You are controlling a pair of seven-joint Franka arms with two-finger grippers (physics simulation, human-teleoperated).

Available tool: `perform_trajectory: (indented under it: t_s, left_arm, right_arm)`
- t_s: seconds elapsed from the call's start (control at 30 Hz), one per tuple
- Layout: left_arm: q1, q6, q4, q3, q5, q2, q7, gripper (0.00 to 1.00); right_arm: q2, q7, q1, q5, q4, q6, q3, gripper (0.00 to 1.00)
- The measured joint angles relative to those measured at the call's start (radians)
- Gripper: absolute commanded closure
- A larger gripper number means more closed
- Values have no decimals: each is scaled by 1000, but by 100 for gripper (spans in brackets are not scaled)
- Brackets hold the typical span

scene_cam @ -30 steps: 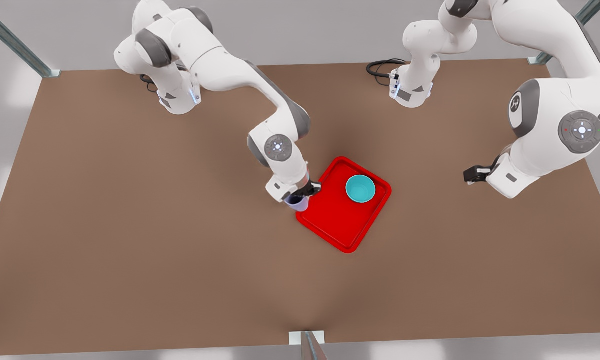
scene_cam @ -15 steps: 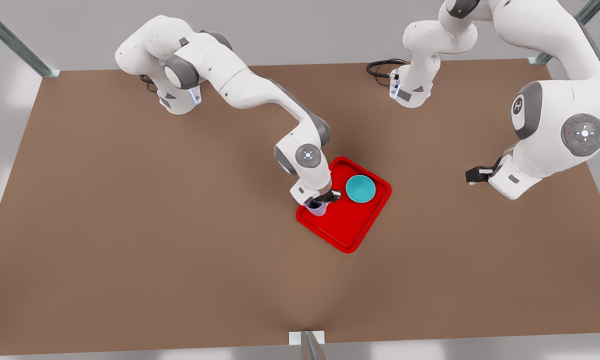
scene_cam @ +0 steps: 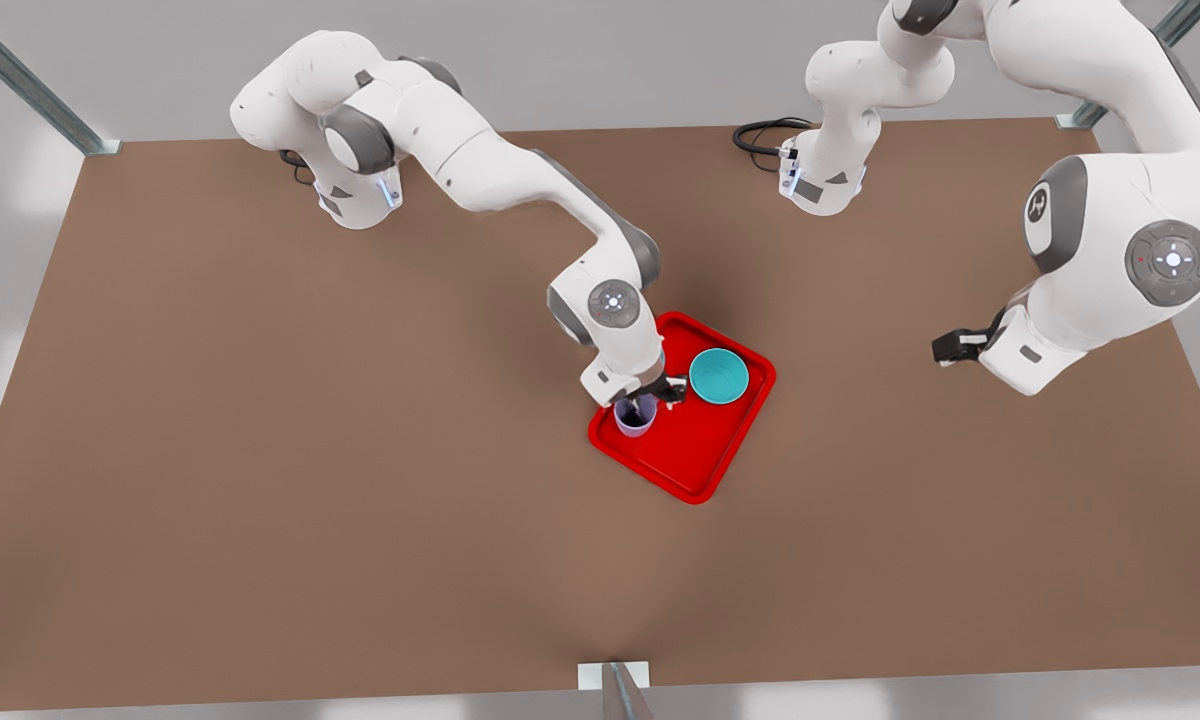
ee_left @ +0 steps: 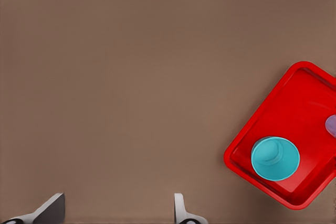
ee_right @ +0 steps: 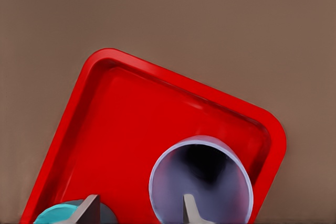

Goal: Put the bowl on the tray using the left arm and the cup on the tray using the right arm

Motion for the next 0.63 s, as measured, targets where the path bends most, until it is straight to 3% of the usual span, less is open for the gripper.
perform_trajectory:
  t_s: [0.03,0.07,0.17,0.2,0.27,0.33,0.37,0.4,0.43,0.5,0.57,0.63]
  left_arm:
    - [0,1,2,0,0,0,0,0]
    - [-2,2,5,-1,-1,3,0,0]
    - [-1,8,9,-4,0,6,8,0]
    - [-3,8,9,-5,1,5,6,0]
    - [-4,8,9,-8,2,6,6,0]
    - [-5,8,9,-8,3,8,6,0]
    - [-6,8,9,-9,3,9,5,0]
    - [-6,8,9,-9,4,9,3,0]
    - [-6,8,9,-9,4,9,3,0]
    - [-6,8,9,-11,4,9,2,0]
    - [-7,8,9,-10,5,9,0,0]
    - [-7,8,9,-11,6,9,0,0]
  right_arm:
    - [-43,0,-12,0,-11,-11,3,15]
    - [-120,-17,-53,-6,-56,-13,24,0]
    - [-484,-240,-423,-23,-373,-137,249,0]
    - [-592,-309,-498,-24,-485,-200,268,0]
    - [-698,-544,-670,-50,-590,-360,263,0]
    - [-704,-874,-923,-76,-569,-523,261,0]
    - [-713,-921,-972,-214,-518,-567,256,0]
    - [-717,-925,-931,-266,-446,-631,247,0]
    - [-715,-971,-877,-273,-397,-646,168,0]
    - [-713,-1020,-967,-251,-363,-672,87,0]
    - [-703,-1012,-914,-255,-293,-686,76,0]
    - [-703,-1014,-976,-242,-293,-687,54,0]
